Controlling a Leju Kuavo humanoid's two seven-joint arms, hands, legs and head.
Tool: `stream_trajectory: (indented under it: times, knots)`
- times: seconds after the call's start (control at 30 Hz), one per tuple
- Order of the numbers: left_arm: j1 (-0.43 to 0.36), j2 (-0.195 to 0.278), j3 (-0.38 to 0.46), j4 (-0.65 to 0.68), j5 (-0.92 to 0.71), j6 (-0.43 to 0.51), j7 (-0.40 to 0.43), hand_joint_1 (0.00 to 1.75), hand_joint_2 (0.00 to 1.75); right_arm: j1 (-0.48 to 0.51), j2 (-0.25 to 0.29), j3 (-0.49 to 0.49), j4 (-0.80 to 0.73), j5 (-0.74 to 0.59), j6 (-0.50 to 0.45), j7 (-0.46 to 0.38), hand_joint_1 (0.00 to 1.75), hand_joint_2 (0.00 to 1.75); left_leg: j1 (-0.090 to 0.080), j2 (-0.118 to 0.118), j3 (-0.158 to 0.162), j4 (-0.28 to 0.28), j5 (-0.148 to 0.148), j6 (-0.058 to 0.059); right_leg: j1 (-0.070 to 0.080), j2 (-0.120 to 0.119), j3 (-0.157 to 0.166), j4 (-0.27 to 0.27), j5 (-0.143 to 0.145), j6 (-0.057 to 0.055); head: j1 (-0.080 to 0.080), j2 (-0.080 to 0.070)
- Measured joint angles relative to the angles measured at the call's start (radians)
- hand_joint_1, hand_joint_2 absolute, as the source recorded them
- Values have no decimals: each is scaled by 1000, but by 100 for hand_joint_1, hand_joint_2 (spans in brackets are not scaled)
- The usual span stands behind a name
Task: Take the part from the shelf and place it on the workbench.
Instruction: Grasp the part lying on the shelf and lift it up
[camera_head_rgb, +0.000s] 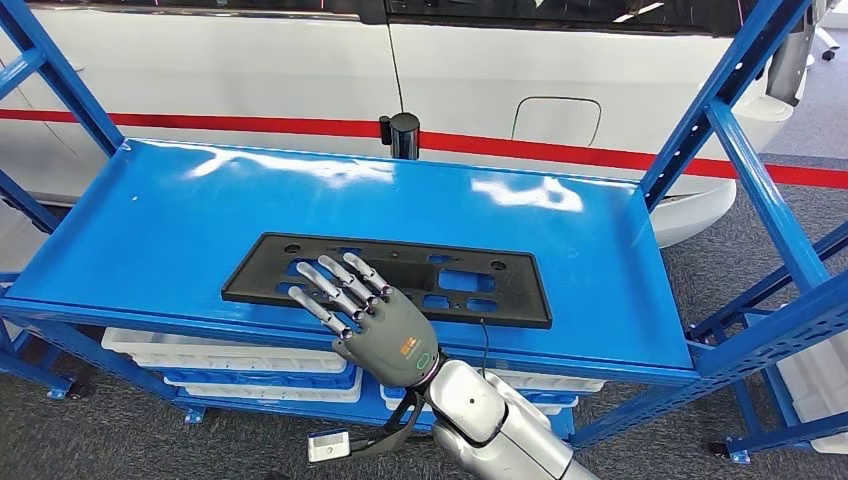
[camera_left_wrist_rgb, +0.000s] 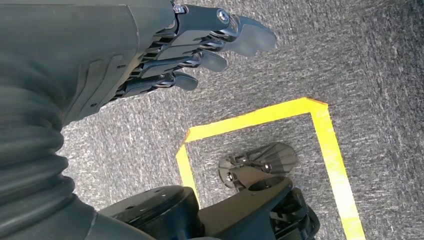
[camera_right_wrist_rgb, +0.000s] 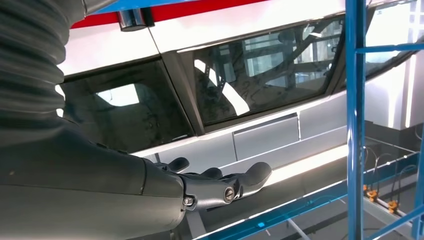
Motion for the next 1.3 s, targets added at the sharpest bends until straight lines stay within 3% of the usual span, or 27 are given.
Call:
stream_trajectory:
  times: [0.53, 0.77, 1.1, 1.3]
  knots:
    - [0, 0, 18, 0, -5, 10, -8, 0, 175, -43, 31, 0, 94, 102, 37, 121, 0, 175, 0, 0, 0, 0, 0, 0, 0, 0, 0, 0, 0, 0, 0, 0]
    - [2, 0, 32, 0, -9, 19, -15, 0, 175, -55, 39, -11, 140, 215, 56, 205, 0, 175, 0, 0, 0, 0, 0, 0, 0, 0, 0, 0, 0, 0, 0, 0]
    - [9, 0, 52, 0, -9, 20, -28, 0, 175, -63, 42, -26, 190, 227, 112, 279, 0, 175, 0, 0, 0, 0, 0, 0, 0, 0, 0, 0, 0, 0, 0, 0]
    - [13, 0, 66, 0, -13, 44, -41, 0, 175, -96, 31, -2, 211, 228, 172, 413, 0, 175, 0, 0, -1, 0, 0, 0, 0, 0, 0, 0, 0, 0, 0, 0]
